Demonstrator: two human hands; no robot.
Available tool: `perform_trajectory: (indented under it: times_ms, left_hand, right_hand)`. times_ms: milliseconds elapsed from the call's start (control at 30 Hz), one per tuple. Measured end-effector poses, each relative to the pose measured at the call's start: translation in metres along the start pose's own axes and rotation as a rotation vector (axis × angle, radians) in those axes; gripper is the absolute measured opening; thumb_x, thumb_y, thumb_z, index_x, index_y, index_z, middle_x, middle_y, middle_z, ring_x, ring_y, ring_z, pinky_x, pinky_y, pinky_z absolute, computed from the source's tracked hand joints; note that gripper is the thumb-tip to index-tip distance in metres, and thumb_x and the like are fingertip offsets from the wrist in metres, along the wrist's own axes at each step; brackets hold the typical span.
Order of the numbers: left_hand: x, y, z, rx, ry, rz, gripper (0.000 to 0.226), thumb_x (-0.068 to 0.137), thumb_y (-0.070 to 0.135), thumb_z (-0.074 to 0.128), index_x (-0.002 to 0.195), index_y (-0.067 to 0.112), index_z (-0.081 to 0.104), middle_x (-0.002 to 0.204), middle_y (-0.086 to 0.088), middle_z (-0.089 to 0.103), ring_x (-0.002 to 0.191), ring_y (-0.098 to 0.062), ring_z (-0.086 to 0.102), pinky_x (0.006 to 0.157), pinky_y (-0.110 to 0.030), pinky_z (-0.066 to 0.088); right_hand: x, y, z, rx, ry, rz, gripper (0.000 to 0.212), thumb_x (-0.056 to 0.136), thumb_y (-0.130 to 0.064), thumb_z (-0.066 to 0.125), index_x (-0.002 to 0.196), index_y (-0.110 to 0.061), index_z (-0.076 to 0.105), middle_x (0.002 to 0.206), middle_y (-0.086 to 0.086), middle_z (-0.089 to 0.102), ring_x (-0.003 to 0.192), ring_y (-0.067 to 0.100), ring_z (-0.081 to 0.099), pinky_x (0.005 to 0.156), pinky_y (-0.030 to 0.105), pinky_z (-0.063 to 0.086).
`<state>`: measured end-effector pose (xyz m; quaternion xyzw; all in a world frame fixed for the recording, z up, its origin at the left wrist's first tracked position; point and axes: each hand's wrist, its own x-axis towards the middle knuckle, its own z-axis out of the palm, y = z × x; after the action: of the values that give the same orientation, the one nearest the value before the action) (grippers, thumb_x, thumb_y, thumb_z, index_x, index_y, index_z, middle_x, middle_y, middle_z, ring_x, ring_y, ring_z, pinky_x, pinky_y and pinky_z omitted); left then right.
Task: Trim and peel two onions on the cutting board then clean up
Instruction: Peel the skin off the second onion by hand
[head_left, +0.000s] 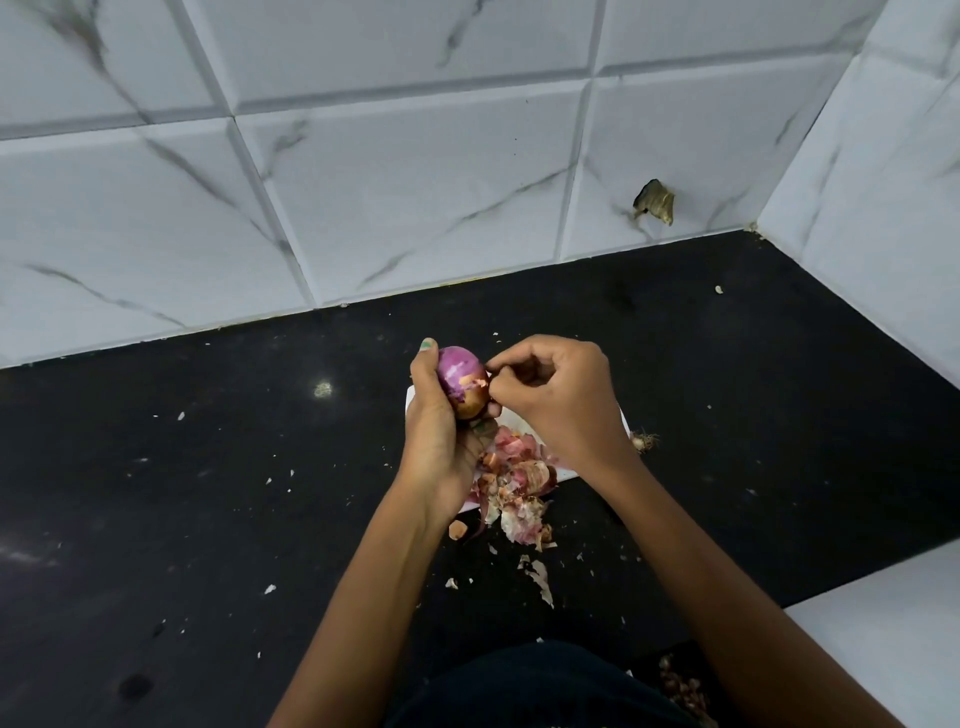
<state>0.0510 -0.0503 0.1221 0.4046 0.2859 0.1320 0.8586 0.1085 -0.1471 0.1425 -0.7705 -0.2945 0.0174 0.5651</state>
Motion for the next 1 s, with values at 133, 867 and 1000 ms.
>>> perform_trajectory:
  times_ms: [133,867,1000]
  left_hand:
    - [0.002,0.0,0.003,0.066,0.058,0.075,0.049,0.096,0.054,0.044,0.1,0.007,0.055,0.07,-0.004,0.06,0.055,-0.007,0.056,0.051,-0.019,0.046]
    - [-0.001,-0.001,0.003,0.041,0.094,0.007,0.056,0.093,0.061,0.04,0.115,0.012,0.055,0.097,-0.006,0.061,0.09,-0.012,0.059,0.078,-0.031,0.045]
    - [-0.002,0.002,0.002,0.016,0.07,-0.009,0.049,0.094,0.059,0.039,0.102,0.014,0.055,0.077,0.002,0.062,0.075,-0.009,0.054,0.069,-0.028,0.042]
  right_hand:
    - [-0.001,0.002,-0.001,0.023,-0.041,0.037,0.012,0.083,-0.014,0.069,0.093,-0.01,0.074,0.079,-0.005,0.072,0.073,0.003,0.068,0.069,0.019,0.056]
    - [0.0,0.007,-0.001,0.077,-0.123,0.062,0.013,0.08,-0.022,0.076,0.087,-0.016,0.068,0.081,-0.01,0.068,0.08,0.002,0.065,0.068,0.018,0.052]
    - [0.001,0.011,0.001,0.15,-0.111,0.126,0.004,0.086,-0.017,0.069,0.087,-0.014,0.066,0.08,-0.006,0.066,0.079,0.009,0.065,0.069,0.026,0.057]
